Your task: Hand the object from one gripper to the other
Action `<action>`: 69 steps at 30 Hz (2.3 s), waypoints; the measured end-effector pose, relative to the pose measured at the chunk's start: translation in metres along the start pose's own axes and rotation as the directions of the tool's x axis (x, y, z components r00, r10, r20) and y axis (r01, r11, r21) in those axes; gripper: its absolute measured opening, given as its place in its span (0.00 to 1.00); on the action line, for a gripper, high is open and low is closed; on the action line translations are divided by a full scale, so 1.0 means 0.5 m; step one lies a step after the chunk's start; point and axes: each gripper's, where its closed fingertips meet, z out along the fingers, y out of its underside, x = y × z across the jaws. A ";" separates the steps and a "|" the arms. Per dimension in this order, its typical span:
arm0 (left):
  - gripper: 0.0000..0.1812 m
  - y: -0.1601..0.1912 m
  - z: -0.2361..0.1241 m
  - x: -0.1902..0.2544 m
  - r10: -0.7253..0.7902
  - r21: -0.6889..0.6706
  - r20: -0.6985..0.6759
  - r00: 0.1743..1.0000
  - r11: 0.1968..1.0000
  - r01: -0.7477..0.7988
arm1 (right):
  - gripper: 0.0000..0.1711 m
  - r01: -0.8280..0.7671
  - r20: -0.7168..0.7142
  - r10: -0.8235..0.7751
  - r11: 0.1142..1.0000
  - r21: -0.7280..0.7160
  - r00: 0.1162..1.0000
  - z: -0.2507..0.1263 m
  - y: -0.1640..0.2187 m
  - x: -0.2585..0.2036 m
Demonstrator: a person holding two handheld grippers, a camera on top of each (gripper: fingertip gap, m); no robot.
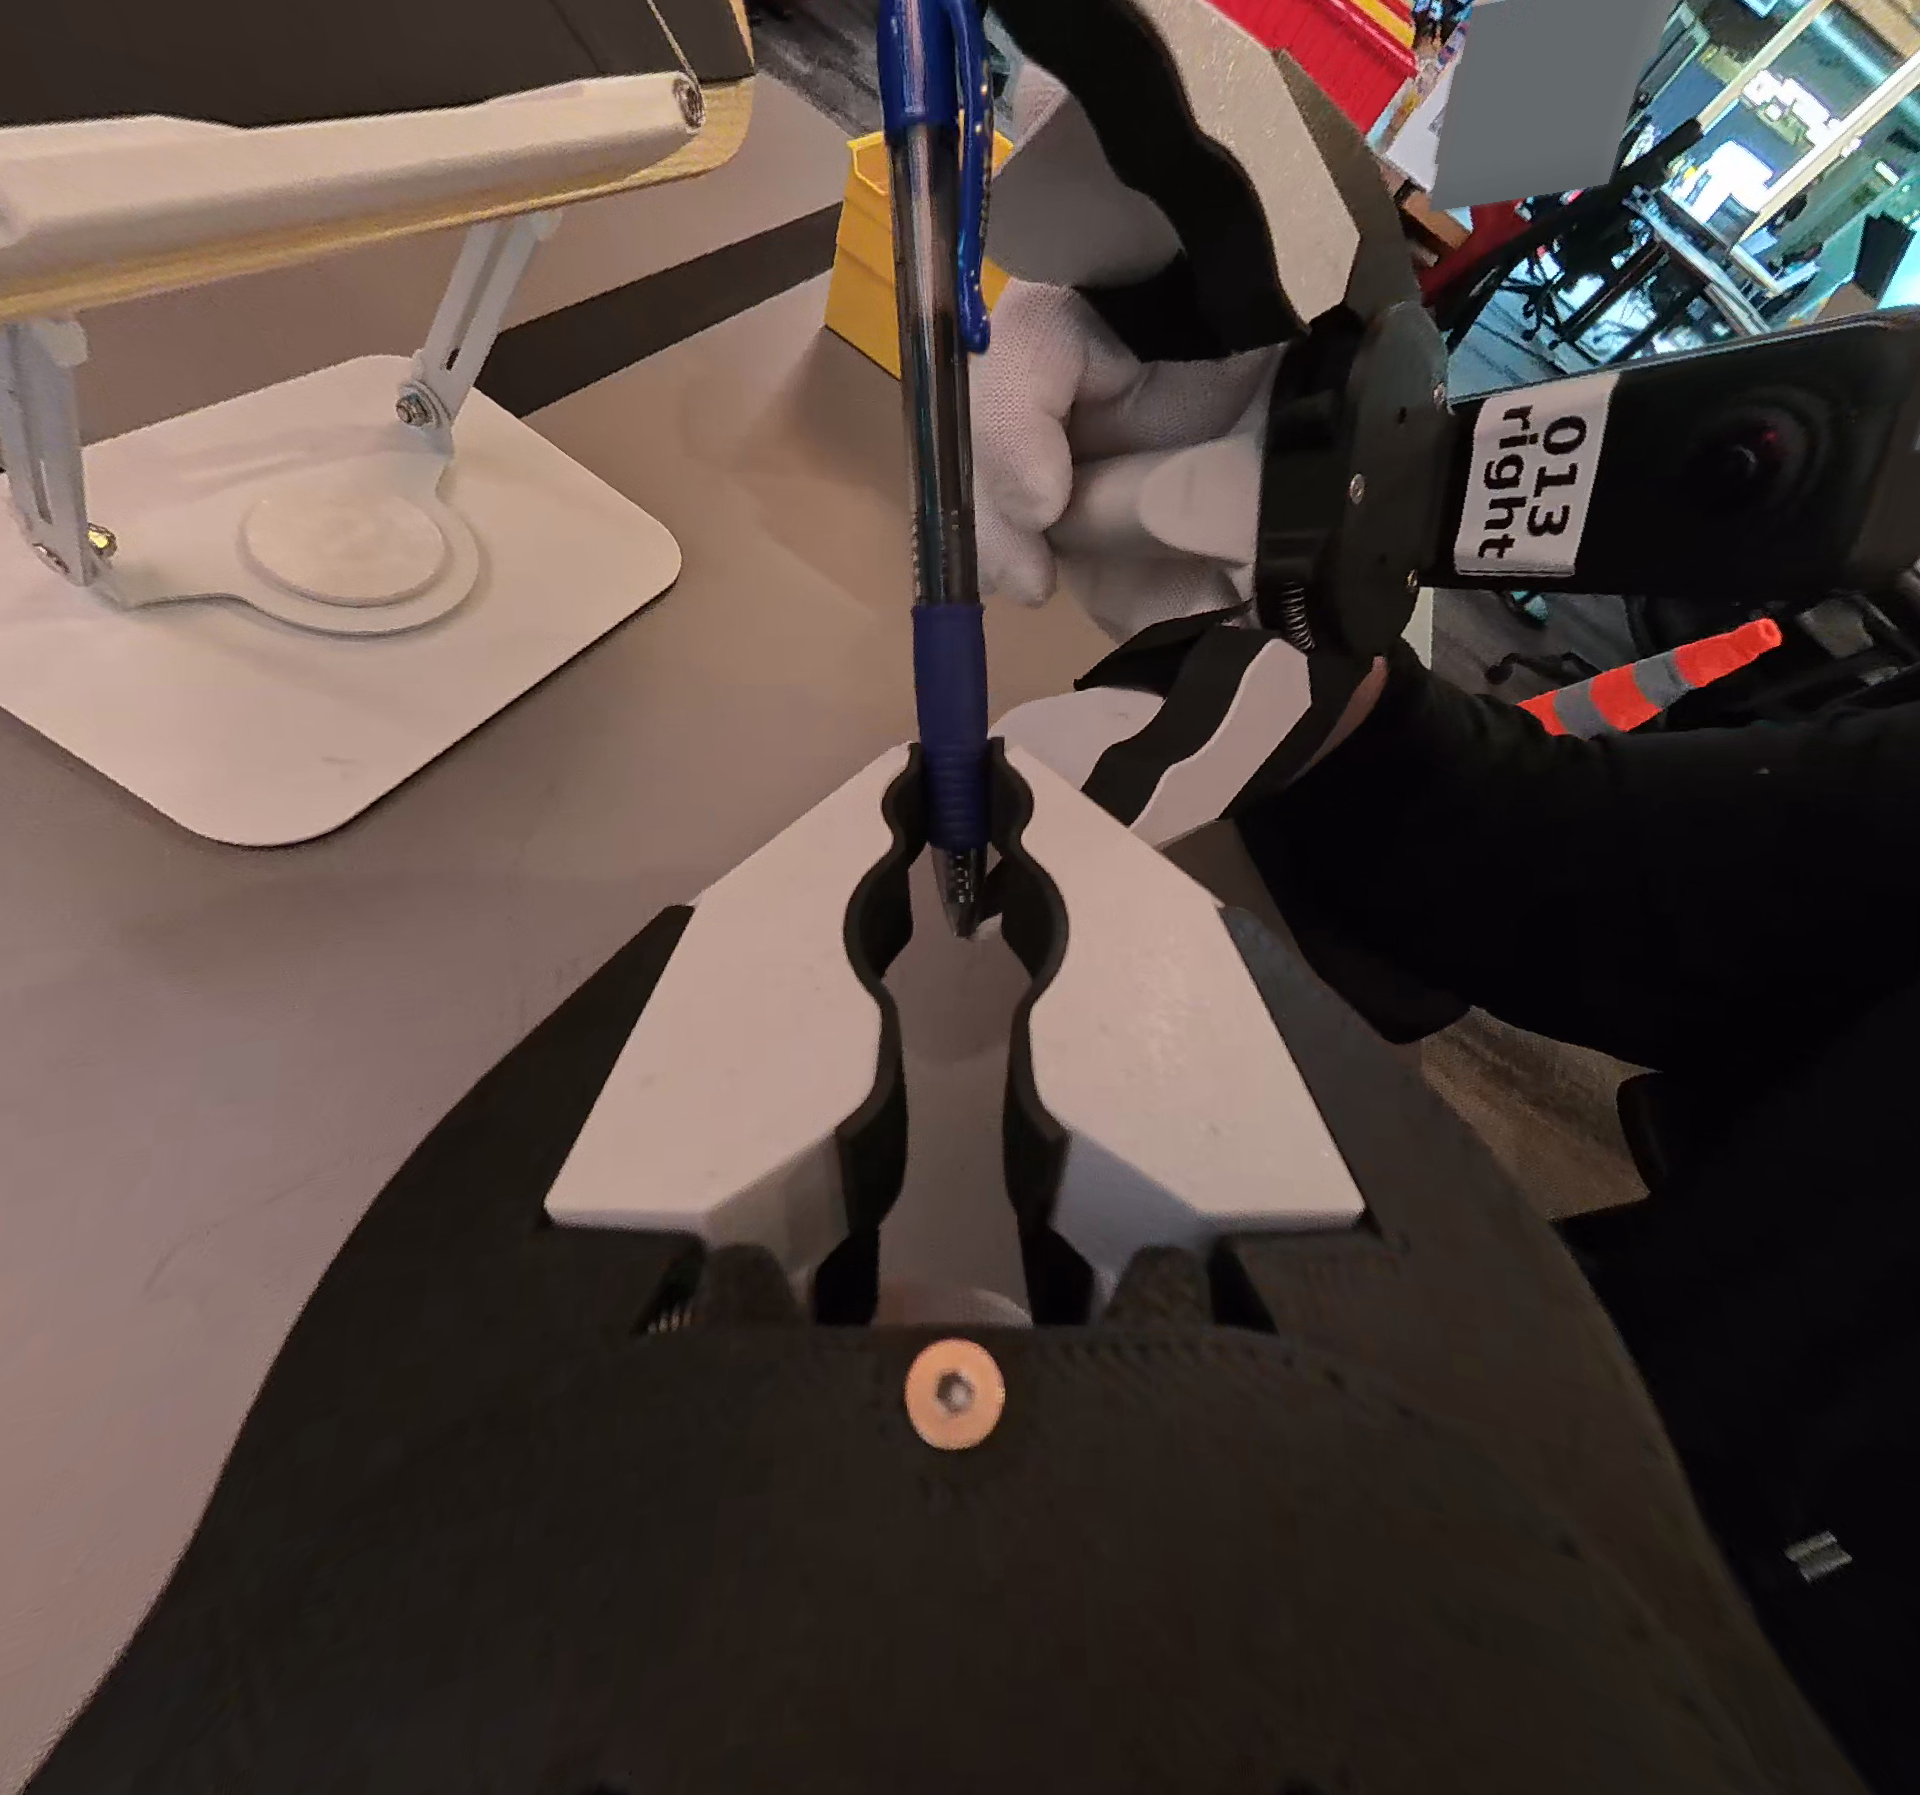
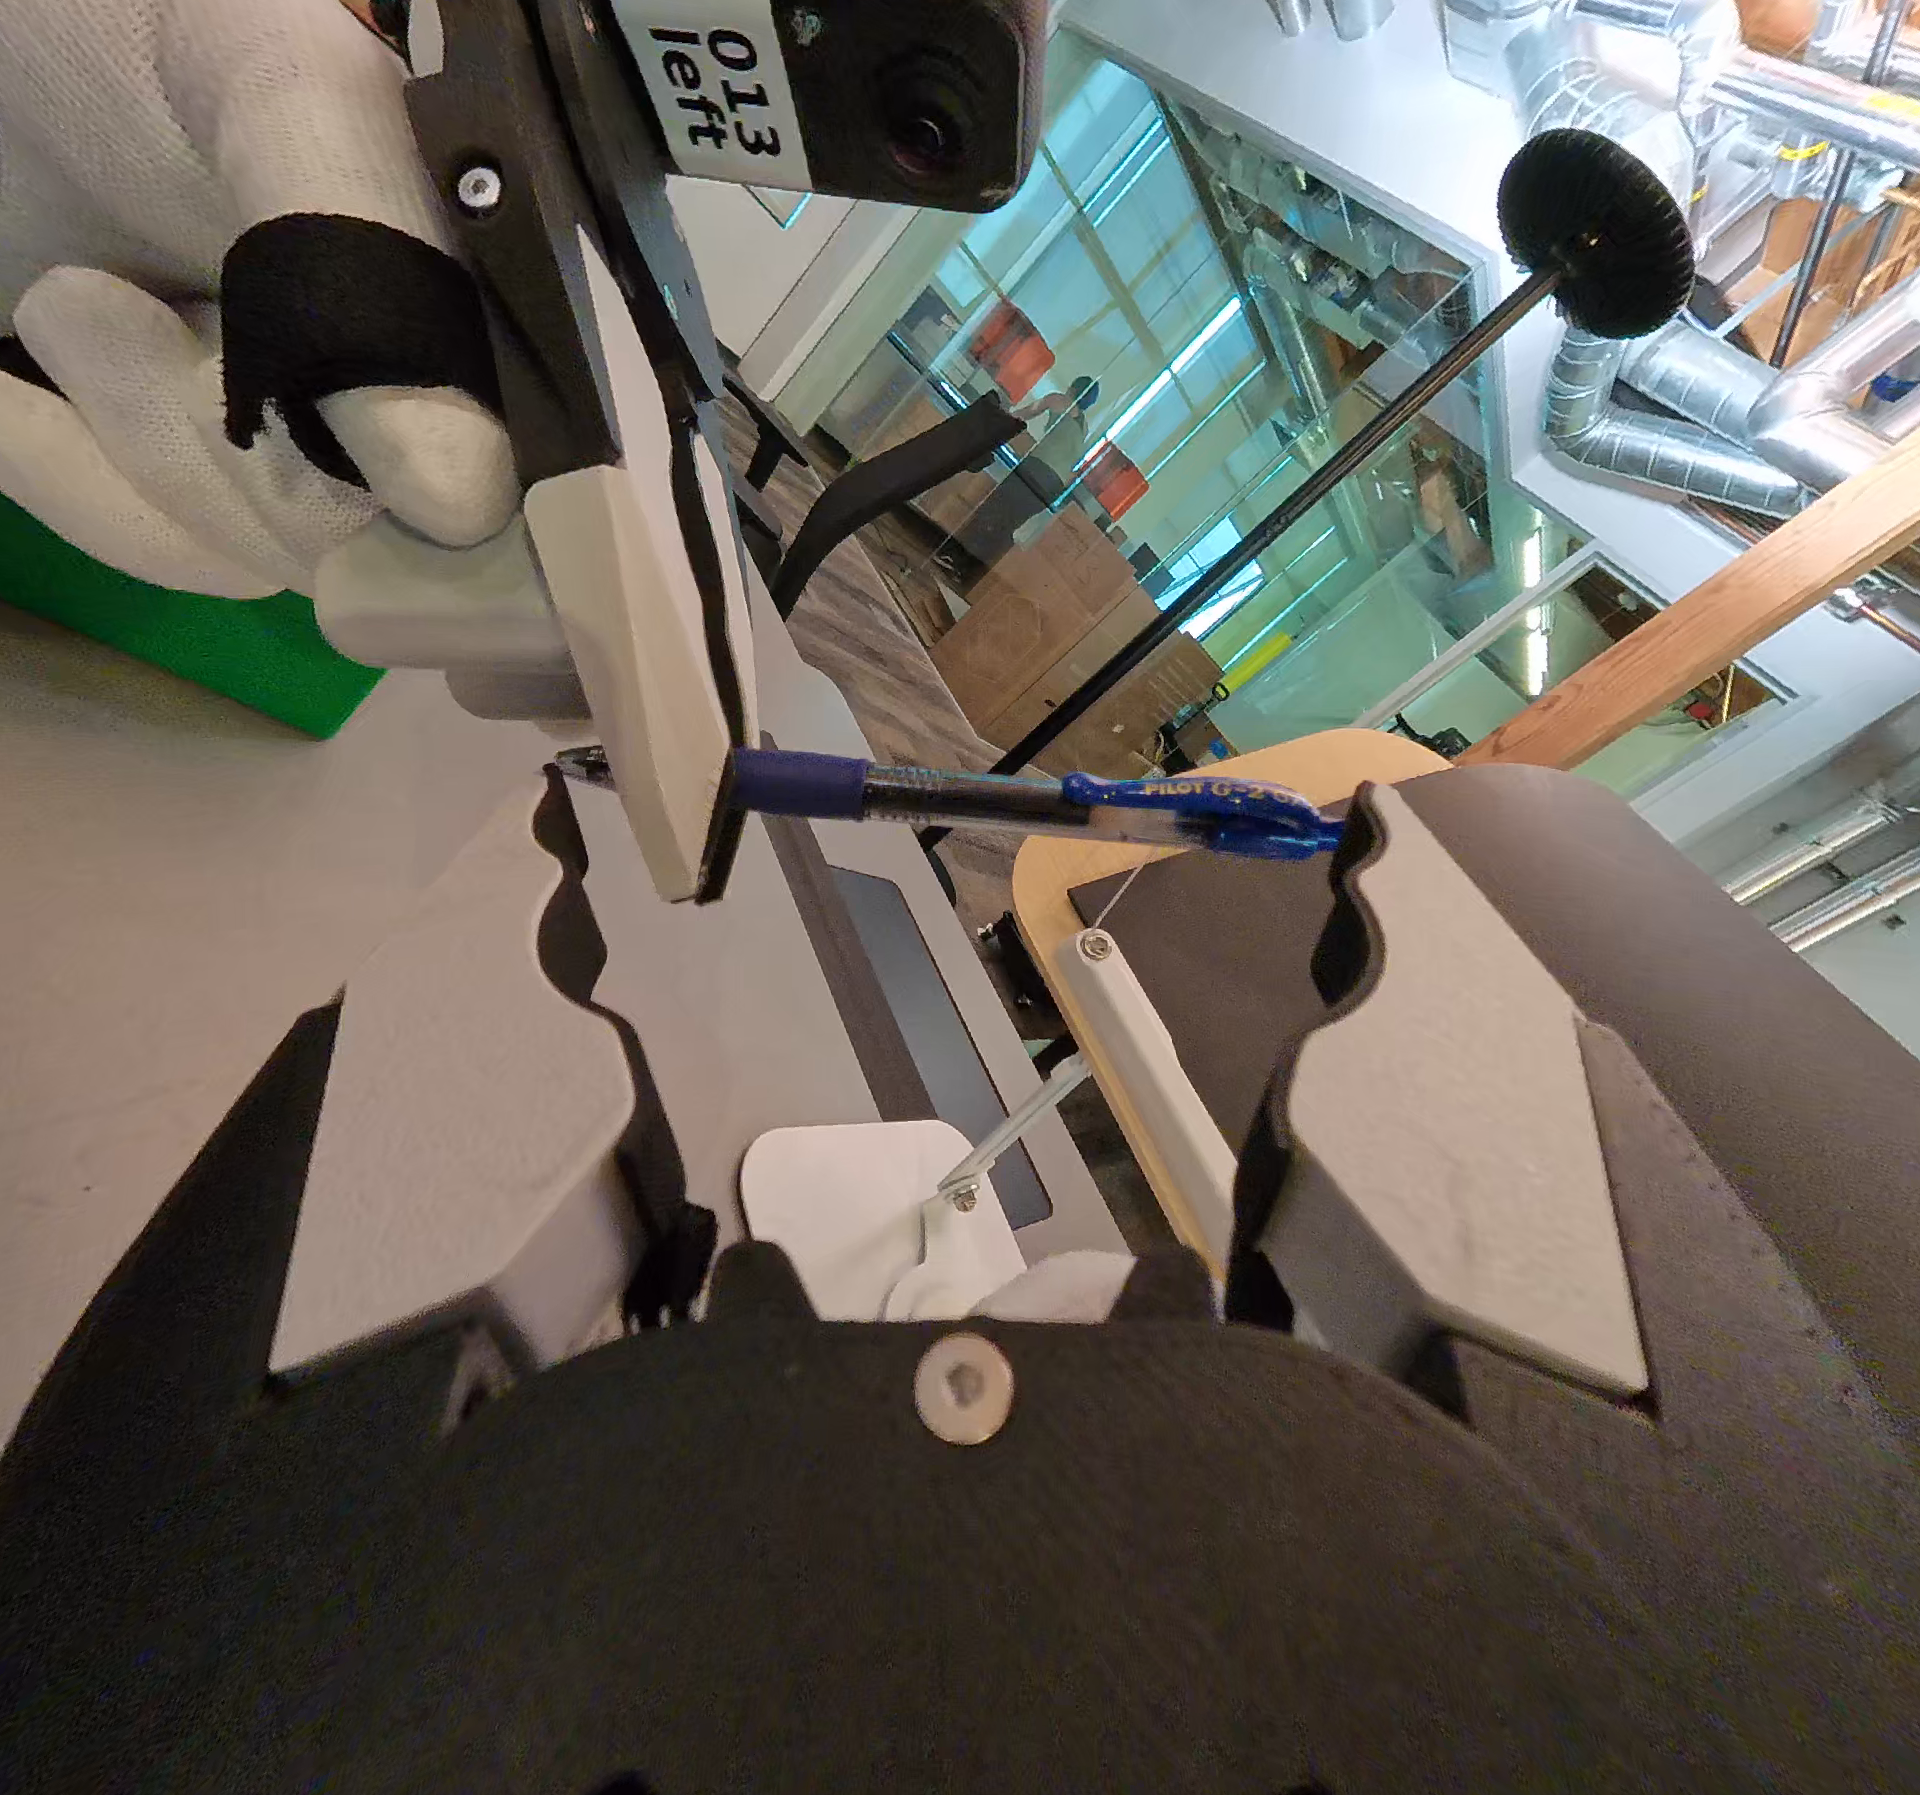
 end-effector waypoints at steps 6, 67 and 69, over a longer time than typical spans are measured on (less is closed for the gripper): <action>0.05 -0.002 0.001 0.002 0.006 0.007 -0.002 1.000 1.000 -0.006 | 0.89 -0.063 -0.020 0.063 0.998 0.009 0.998 0.001 0.003 0.013; 0.05 0.011 0.007 -0.008 0.057 -0.068 0.052 0.997 0.996 -0.053 | 0.87 0.019 0.044 -0.019 1.000 0.007 0.999 -0.006 0.001 -0.011; 0.05 0.014 0.010 -0.009 0.057 -0.072 0.054 0.997 0.996 -0.053 | 0.89 0.014 0.051 -0.014 1.000 0.007 0.999 0.000 0.000 -0.021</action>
